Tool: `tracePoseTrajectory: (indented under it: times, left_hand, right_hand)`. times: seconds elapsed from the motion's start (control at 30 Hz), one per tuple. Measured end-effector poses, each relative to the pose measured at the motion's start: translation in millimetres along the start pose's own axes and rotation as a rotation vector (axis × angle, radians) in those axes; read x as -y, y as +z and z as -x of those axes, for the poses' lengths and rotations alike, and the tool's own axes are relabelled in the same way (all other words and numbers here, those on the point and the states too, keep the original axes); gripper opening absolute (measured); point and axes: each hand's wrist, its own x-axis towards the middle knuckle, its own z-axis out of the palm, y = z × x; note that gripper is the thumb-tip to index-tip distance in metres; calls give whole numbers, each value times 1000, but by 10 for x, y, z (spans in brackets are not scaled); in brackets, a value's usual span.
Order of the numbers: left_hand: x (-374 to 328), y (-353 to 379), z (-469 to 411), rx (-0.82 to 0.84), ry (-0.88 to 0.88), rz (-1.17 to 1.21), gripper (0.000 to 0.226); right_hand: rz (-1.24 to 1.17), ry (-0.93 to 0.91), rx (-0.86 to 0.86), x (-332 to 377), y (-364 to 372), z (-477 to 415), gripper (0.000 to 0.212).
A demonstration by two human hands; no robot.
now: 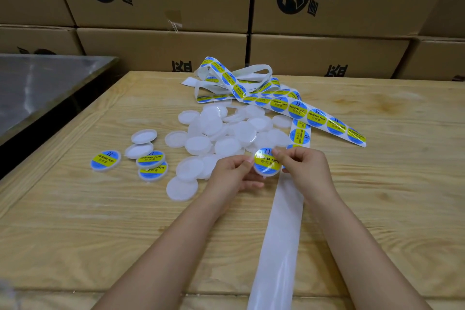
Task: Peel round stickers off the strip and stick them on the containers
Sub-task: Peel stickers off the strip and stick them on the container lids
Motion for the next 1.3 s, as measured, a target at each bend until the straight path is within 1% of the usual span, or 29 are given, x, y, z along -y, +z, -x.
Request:
tracePoseTrajectory:
  times: [0.17,0.47,0.6,0.93,1.07,1.17,1.3]
  left_hand:
    - [0,12,11,-1,1,-25,28]
    - [-4,10,20,7,17,-98,27]
    - [-2,-3,13,20,14,-103,24]
    - [7,-12,11,22,10,-91,25]
    - [25,-16,0,-1,-13,-127,25]
    - [45,-15,-5,-26,-10,-138,26]
    - [52,0,-9,-63,-15,-121,28]
  right_hand:
    - [54,-31,2,-7,-27,-10,31]
    - [131,-35,28,-16,-77,-27,25]
    - [132,-22,42,-26,-89,-34,27]
    - [129,14,12,-7,-53,-2,26]
    - [151,19,9,15,-44,20,25]
    - [185,-18,0,44,-11,60,22]
    - [283,-184,-82,93,57,144,17]
